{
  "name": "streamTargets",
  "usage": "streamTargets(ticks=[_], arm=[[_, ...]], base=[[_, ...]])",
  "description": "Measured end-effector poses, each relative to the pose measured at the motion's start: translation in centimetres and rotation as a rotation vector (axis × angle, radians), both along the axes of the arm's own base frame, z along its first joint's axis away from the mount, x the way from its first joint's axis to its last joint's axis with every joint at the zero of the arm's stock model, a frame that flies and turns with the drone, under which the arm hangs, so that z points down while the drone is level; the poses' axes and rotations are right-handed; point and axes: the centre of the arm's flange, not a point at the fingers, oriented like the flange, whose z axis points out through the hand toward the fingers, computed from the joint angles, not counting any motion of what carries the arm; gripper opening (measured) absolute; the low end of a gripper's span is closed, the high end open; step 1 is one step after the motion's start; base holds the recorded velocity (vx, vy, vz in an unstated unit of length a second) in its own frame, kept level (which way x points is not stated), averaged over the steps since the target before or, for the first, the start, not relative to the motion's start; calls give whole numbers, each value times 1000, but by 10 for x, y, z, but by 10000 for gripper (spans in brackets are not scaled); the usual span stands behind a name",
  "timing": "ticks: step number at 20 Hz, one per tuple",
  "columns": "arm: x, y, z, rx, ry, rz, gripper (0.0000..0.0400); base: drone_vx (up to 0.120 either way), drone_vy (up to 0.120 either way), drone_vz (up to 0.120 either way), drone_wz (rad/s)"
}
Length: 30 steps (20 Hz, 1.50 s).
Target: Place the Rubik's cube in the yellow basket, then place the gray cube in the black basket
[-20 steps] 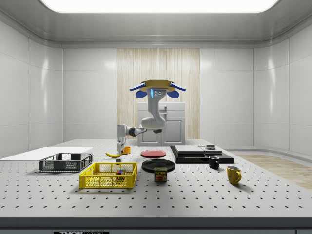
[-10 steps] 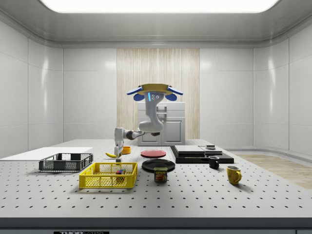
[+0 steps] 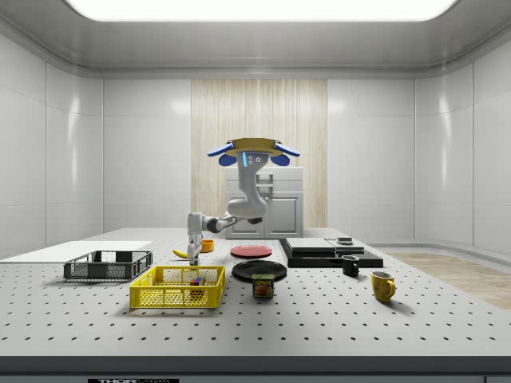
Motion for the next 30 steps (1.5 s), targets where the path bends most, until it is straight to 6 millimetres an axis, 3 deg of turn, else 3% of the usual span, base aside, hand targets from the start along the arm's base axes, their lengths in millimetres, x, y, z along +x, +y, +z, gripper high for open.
streamTargets(ticks=[15,30], arm=[[0,10,10,0,0,0,400],[5,5,15,0,0,0,400]], base=[[0,0,0,0],[0,0,0,0]])
